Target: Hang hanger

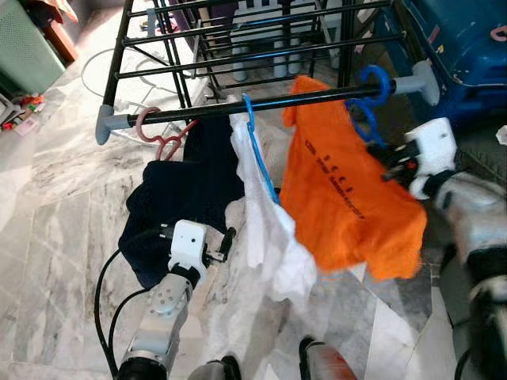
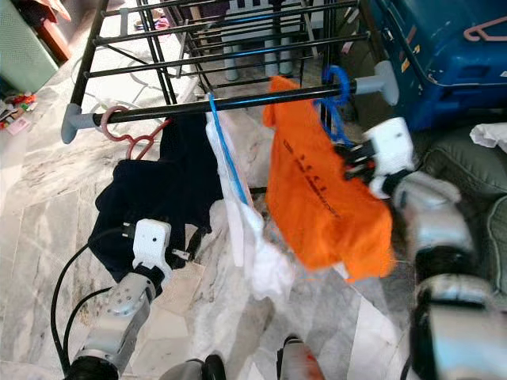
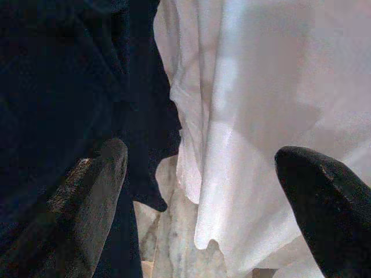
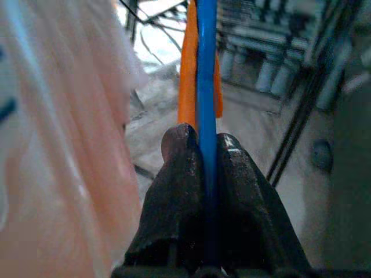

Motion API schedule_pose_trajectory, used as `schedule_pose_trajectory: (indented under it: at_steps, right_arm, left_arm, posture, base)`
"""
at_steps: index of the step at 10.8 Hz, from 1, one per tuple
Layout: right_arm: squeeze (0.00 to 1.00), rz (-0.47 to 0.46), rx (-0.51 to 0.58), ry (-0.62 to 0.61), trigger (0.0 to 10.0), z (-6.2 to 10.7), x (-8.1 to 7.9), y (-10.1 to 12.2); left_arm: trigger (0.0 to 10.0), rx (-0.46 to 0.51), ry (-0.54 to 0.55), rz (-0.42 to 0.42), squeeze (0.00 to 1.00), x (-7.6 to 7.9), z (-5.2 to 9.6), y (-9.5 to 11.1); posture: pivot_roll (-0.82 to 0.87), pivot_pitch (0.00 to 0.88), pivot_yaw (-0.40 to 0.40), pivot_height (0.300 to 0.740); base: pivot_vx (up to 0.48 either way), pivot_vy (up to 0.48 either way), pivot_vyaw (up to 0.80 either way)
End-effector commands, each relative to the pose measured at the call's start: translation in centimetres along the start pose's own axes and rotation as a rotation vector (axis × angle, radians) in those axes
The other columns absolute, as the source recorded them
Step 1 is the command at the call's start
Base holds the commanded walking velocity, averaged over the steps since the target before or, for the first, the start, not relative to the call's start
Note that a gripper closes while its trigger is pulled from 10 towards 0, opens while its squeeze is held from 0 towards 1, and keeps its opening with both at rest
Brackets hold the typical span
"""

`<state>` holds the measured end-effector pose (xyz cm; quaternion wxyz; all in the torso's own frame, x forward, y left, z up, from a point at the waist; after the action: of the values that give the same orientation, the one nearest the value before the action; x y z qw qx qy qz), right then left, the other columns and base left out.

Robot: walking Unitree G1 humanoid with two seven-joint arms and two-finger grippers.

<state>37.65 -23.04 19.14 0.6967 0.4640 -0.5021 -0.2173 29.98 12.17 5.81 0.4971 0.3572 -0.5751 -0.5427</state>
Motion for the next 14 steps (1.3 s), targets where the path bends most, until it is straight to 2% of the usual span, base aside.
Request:
schedule_pose_trajectory:
  at_steps: [1, 3, 4, 5, 6, 7, 8, 9, 10, 11, 12, 14]
  right_arm:
    - [0.00, 0.056, 0.067, 0.012, 0.0, -0.5, -1.0, 1.6]
    - [0.00, 0.062, 0.084, -0.031, 0.0, 0.3, -4.0, 1.1]
    - [0.00, 0.037, 0.068, -0.121, 0.0, 1.2, -5.3, 0.1]
    - [0.00, 0.018, 0.048, -0.185, 0.0, 1.9, -5.8, -0.5]
    - [0.00, -0.084, -0.012, -0.349, 0.0, 3.0, -6.2, -1.9]
    - [0.00, -0.172, -0.042, -0.430, 0.0, 3.6, -6.5, -2.7]
    - [0.00, -0.209, -0.057, -0.463, 0.0, 4.0, -7.6, -3.2]
    - [0.00, -0.237, -0.105, -0.485, 1.3, 4.4, -8.8, -4.1]
    - [0.00, -0.253, -0.143, -0.459, 3.4, 4.3, -10.1, -4.8]
    - [0.00, -0.259, -0.161, -0.410, 9.1, 4.1, -11.2, -5.1]
    - [0.00, -0.262, -0.185, -0.361, 10.0, 3.9, -12.3, -5.5]
    - [0.00, -0.275, -0.229, -0.300, 10.0, 3.7, -14.2, -6.4]
  left_arm:
    - [10.0, -0.019, 0.043, -0.019, 0.00, -0.9, 0.3, -0.4]
    - [10.0, -0.016, 0.121, -0.061, 0.00, -1.9, 0.0, -0.3]
    - [10.0, -0.009, 0.154, -0.069, 0.00, -2.3, 0.2, -0.3]
    - [10.0, -0.007, 0.167, -0.067, 0.00, -2.5, 0.4, -0.4]
    - [10.0, -0.016, 0.189, -0.067, 0.00, -2.6, 0.7, -0.8]
    - [10.0, -0.016, 0.170, -0.058, 0.00, -2.5, 0.7, -0.9]
    - [10.0, -0.008, 0.204, -0.080, 0.00, -2.9, 0.8, -0.8]
    - [10.0, -0.002, 0.246, -0.089, 0.00, -3.4, 0.9, -0.7]
    - [10.0, -0.009, 0.263, -0.091, 0.00, -3.6, 1.0, -0.8]
    - [10.0, -0.008, 0.260, -0.089, 0.00, -3.4, 0.9, -0.9]
    - [10.0, -0.004, 0.271, -0.082, 0.00, -3.2, 0.5, -0.9]
    - [10.0, 0.005, 0.298, -0.068, 0.00, -2.9, 0.2, -0.9]
  posture:
    - [-0.29, 0.195, 0.148, 0.740]
    - [-0.29, 0.188, 0.139, 0.740]
    - [-0.29, 0.185, 0.130, 0.740]
    - [-0.29, 0.185, 0.126, 0.740]
    - [-0.28, 0.179, 0.119, 0.740]
    - [-0.27, 0.177, 0.116, 0.740]
    - [-0.26, 0.174, 0.108, 0.740]
    - [-0.26, 0.170, 0.103, 0.740]
    - [-0.26, 0.160, 0.097, 0.740]
    - [-0.26, 0.148, 0.088, 0.740]
    - [-0.26, 0.133, 0.070, 0.740]
    - [-0.24, 0.117, 0.049, 0.740]
  base:
    - [0.000, 0.000, 0.00]
    - [0.000, 0.000, 0.00]
    - [0.000, 0.000, 0.00]
    - [0.000, 0.000, 0.00]
    - [0.000, 0.000, 0.00]
    - [0.000, 0.000, 0.00]
    - [0.000, 0.000, 0.00]
    - [0.000, 0.000, 0.00]
    - [0.000, 0.000, 0.00]
    - [0.000, 0.000, 0.00]
    - [-0.262, 0.000, 0.00]
    - [-0.281, 0.000, 0.00]
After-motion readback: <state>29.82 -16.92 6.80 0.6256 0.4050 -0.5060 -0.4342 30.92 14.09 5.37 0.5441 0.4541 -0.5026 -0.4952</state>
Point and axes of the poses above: a point about 5 cm out from each wrist's last joint towards the gripper, its own z axis pointing back from the gripper into the wrist, its own y axis along the axis of the wrist's last joint, x = y × z, the point moved 1 cm from there along -z, pointing out of the wrist towards the gripper, and after that the axes turned 13 degrees about z, right-handed, at the moved point
